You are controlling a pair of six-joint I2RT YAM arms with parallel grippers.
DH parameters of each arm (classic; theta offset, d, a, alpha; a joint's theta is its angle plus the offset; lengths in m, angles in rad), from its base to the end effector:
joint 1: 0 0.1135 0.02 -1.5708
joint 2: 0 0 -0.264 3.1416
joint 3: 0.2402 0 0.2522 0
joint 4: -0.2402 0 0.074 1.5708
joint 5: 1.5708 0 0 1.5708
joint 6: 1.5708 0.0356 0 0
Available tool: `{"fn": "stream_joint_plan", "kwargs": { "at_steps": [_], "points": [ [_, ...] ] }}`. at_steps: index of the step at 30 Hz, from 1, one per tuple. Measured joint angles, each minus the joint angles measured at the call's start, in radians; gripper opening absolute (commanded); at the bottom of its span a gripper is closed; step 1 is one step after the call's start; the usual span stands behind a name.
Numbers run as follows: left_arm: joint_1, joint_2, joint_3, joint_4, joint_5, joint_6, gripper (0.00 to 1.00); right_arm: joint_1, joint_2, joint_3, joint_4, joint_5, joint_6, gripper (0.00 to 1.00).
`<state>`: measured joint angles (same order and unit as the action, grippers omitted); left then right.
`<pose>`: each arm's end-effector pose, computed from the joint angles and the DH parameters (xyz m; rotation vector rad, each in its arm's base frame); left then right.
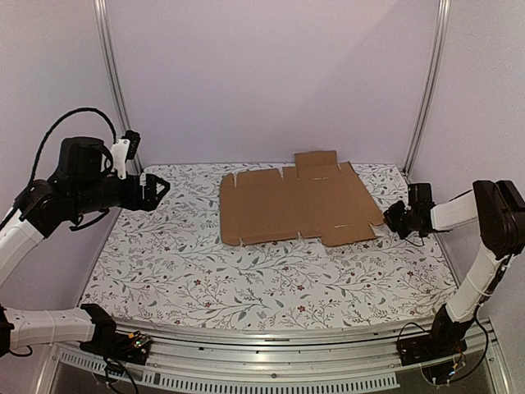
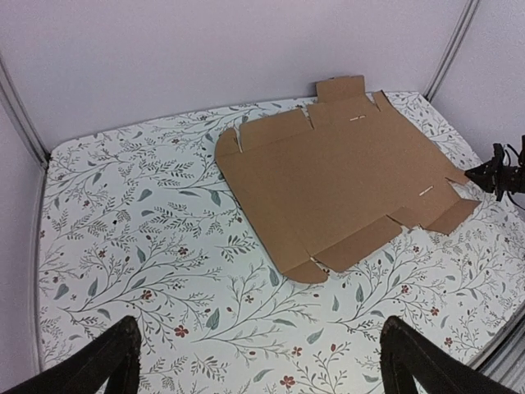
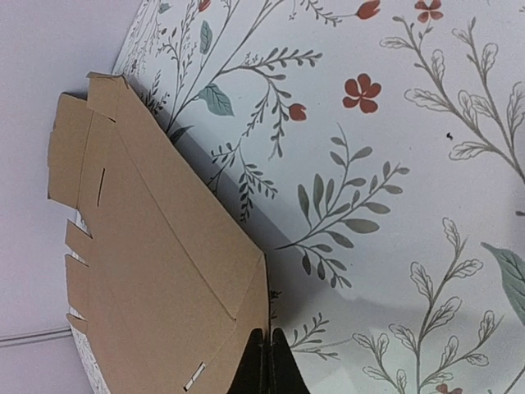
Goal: Fold the paper box
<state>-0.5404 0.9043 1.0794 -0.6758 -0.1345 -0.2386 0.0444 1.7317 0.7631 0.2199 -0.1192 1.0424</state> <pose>0.1597 -0.0903 0.3703 0.2309 2.0713 -0.3390 0.3301 0.0189 0.1318 1.0997 2.1490 0.6671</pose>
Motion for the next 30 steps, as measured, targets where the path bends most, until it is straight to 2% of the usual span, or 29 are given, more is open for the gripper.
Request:
{"fn": "stream_joint_plan", "kwargs": {
  "at_steps": [7, 15, 20, 30],
  "points": [
    [0.002, 0.0, 0.0, 0.0, 0.016, -0.001, 1.0, 0.005, -0.113, -0.07, 0.006, -0.013, -0.021, 0.0],
    [0.002, 0.0, 0.0, 0.0, 0.026, -0.002, 0.99, 0.109, -0.293, -0.085, -0.038, -0.015, -0.092, 0.0],
    [0.002, 0.0, 0.0, 0.0, 0.033, -0.006, 1.0, 0.143, -0.378, -0.049, -0.16, -0.016, -0.177, 0.0],
    [0.002, 0.0, 0.0, 0.001, 0.075, -0.013, 1.0, 0.185, -0.436, 0.169, -0.456, -0.037, -0.457, 0.0]
  ]
}}
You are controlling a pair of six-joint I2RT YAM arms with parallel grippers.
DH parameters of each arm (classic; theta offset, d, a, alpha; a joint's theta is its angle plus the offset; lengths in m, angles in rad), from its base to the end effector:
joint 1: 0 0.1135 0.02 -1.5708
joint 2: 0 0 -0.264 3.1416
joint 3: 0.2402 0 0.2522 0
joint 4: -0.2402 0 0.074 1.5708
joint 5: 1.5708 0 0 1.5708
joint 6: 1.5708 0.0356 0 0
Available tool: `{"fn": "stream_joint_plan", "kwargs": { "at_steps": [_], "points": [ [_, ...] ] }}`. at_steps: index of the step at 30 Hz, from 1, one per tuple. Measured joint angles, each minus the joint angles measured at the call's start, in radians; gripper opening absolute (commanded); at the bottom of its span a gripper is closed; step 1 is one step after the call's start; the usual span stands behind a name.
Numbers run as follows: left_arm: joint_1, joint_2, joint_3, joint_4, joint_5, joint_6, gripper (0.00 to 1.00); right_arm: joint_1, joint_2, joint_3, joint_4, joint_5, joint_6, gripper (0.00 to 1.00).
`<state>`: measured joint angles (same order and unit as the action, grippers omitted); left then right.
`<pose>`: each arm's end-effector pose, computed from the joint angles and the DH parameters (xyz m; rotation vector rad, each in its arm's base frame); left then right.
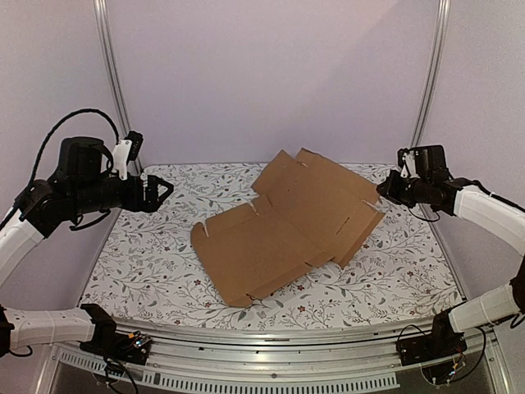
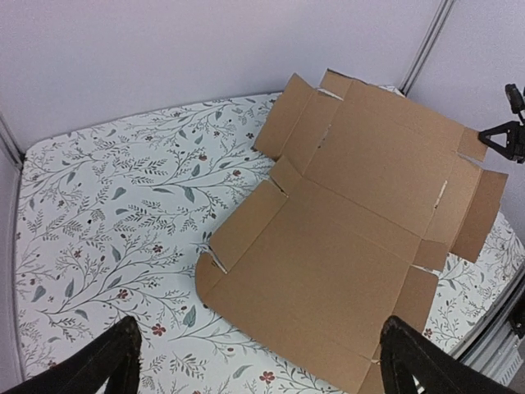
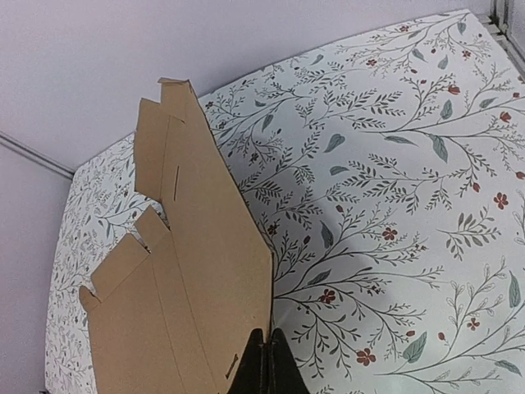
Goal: Fold the paper box
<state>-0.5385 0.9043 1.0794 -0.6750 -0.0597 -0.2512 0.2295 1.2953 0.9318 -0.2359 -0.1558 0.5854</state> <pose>0.1588 -0.0924 0.3703 0.2634 2.0804 -0.4207 0.2798 0.0710 0.2749 0.3044 2.2114 0.6264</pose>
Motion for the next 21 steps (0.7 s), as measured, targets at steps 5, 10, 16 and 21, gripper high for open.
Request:
{"fn": "stream_joint_plan", "kwargs": {
  "at_steps": [5, 10, 16, 21],
  "points": [
    [0.0, 0.0, 0.0, 0.003, 0.055, 0.0, 1.0, 0.056, 0.019, 0.127, -0.102, -0.042, -0.161, 0.0],
    [0.0, 0.004, 0.0, 0.011, 0.109, 0.0, 1.0, 0.121, 0.044, 0.201, -0.126, -0.072, -0.322, 0.0],
    [0.0, 0.05, 0.008, 0.028, 0.168, -0.003, 1.0, 0.15, 0.044, 0.208, -0.131, -0.121, -0.505, 0.0],
    [-0.001, 0.134, 0.119, 0.016, 0.207, -0.002, 0.99, 0.15, 0.037, 0.208, -0.119, -0.169, -0.65, 0.0]
  ]
}}
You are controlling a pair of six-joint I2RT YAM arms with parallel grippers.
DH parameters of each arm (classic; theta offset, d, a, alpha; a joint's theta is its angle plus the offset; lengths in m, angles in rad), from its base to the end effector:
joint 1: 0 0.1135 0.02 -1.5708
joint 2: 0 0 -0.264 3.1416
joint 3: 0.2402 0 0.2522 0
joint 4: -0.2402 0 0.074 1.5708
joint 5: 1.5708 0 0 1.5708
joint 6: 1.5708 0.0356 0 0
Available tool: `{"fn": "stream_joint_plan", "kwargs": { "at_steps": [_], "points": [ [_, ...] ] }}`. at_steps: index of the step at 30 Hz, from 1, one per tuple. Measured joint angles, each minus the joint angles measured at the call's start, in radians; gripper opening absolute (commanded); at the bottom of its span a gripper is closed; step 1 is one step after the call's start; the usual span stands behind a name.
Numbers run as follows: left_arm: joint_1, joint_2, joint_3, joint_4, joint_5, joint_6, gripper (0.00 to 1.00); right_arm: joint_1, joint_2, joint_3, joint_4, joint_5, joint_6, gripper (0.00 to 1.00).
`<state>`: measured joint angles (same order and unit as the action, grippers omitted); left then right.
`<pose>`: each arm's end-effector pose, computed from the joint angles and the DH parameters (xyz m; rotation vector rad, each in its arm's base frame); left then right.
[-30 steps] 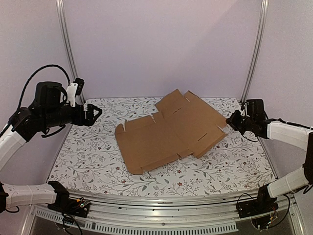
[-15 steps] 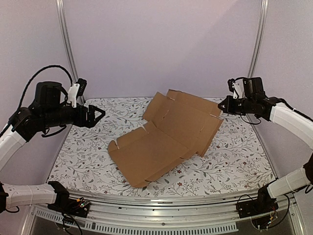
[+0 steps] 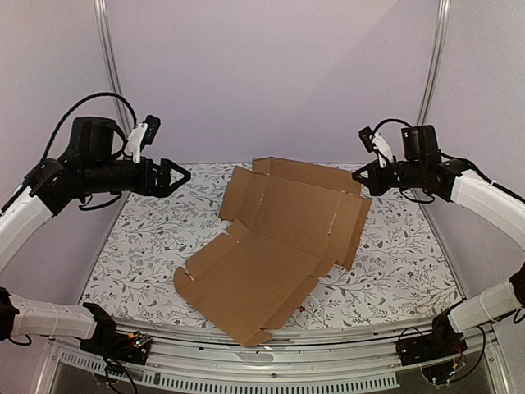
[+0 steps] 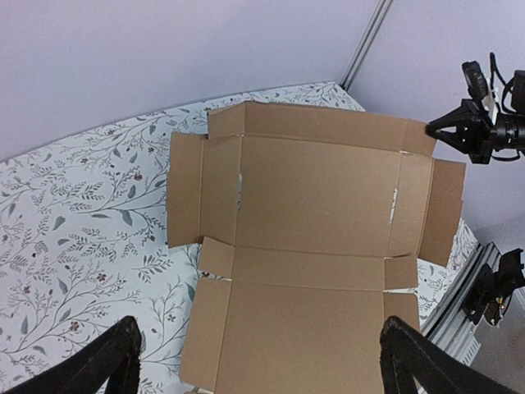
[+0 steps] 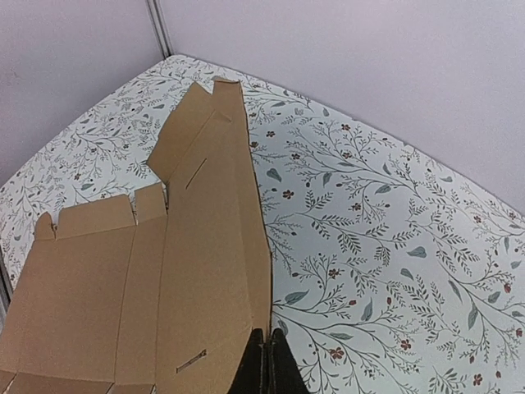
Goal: Fold the paper box
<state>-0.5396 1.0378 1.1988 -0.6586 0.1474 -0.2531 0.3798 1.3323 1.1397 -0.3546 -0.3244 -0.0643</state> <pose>0.1809 -0.1144 0.3872 0.3954 2.0882 -0.6322 0.2759 0.1223 0.3260 -0.6577 2.0274 0.5303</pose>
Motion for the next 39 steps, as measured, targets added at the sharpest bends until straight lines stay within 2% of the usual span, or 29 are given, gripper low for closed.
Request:
{"fn": "stream_joint_plan", "kwargs": {
  "at_steps": [4, 8, 12, 17, 20, 26, 39],
  "points": [
    [-0.001, 0.053, 0.115, 0.002, 0.002, 0.021, 0.99, 0.0, -0.025, -0.007, 0.02, -0.027, -0.098, 0.0],
    [-0.001, 0.114, 0.157, 0.024, -0.022, 0.055, 0.99, 0.0, -0.054, -0.036, 0.057, -0.049, -0.153, 0.0],
    [-0.001, 0.22, 0.158, 0.056, -0.053, 0.068, 1.0, 0.0, -0.085, -0.094, 0.104, -0.071, -0.205, 0.0],
    [0.006, 0.328, 0.084, 0.161, -0.04, 0.077, 0.99, 0.0, -0.137, -0.151, 0.138, -0.105, -0.226, 0.0],
    [0.03, 0.378, 0.05, 0.233, -0.002, 0.072, 0.98, 0.0, -0.172, -0.194, 0.18, -0.14, -0.212, 0.0],
    [0.135, 0.494, 0.002, 0.414, 0.169, 0.025, 0.95, 0.0, -0.239, -0.257, 0.217, -0.188, -0.198, 0.0],
    [0.223, 0.692, 0.044, 0.562, 0.37, 0.014, 0.81, 0.002, -0.276, -0.267, 0.251, -0.256, -0.136, 0.0]
  ]
}}
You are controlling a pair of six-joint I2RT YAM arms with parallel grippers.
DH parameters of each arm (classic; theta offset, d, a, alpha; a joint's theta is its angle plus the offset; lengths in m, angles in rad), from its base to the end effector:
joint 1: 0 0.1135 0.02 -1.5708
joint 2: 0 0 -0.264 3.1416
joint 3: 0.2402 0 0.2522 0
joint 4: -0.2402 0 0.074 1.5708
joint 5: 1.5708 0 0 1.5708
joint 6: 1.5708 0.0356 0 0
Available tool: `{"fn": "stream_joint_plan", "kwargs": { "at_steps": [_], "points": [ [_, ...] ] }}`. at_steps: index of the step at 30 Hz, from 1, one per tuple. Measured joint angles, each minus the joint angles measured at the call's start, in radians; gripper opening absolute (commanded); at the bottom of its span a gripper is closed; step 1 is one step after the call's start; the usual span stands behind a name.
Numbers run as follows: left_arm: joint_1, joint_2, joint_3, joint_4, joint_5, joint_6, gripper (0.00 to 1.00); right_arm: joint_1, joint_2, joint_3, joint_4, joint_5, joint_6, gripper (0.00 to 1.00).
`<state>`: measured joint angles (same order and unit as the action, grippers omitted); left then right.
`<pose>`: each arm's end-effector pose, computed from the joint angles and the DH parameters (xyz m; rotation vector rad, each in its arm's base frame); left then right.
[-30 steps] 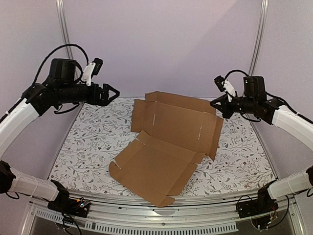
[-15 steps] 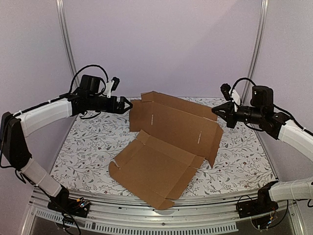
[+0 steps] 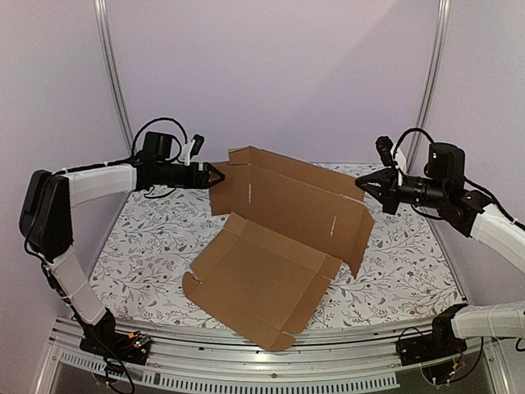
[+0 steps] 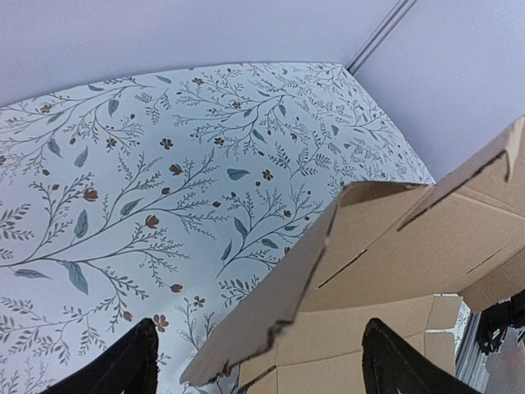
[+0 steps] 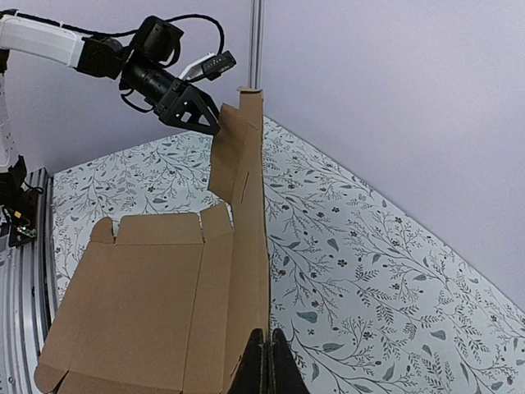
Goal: Fold the paper box
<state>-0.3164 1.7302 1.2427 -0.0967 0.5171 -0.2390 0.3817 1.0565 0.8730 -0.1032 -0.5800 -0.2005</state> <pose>0.3689 -0.1393 0.2545 0.3933 2.1623 -0.8741 0.2168 0.1081 0.3283 -0.9093 1.6233 0.6625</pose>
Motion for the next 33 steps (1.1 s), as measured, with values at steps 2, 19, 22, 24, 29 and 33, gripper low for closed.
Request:
{"fn": "stream_joint_plan", "kwargs": {
  "at_steps": [2, 19, 22, 24, 29, 33],
  "points": [
    [0.007, 0.019, 0.009, 0.008, 0.016, 0.002, 0.78, 0.0, -0.01, -0.003, 0.0, -0.008, 0.003, 0.0],
    [0.01, 0.061, 0.051, 0.029, 0.109, 0.04, 0.44, 0.0, -0.018, -0.016, 0.0, -0.036, 0.028, 0.0],
    [0.01, 0.061, 0.051, 0.021, 0.106, 0.054, 0.39, 0.0, -0.01, -0.016, 0.0, -0.036, 0.032, 0.0],
    [0.01, 0.061, 0.051, 0.016, 0.098, 0.059, 0.34, 0.0, -0.006, -0.016, 0.0, -0.036, 0.036, 0.0],
    [0.01, 0.047, 0.05, 0.005, 0.075, 0.072, 0.24, 0.0, -0.005, -0.016, 0.0, -0.036, 0.045, 0.0],
    [0.01, 0.025, 0.05, 0.005, 0.062, 0.076, 0.11, 0.0, 0.0, -0.016, 0.0, -0.035, 0.062, 0.01]
  ]
}}
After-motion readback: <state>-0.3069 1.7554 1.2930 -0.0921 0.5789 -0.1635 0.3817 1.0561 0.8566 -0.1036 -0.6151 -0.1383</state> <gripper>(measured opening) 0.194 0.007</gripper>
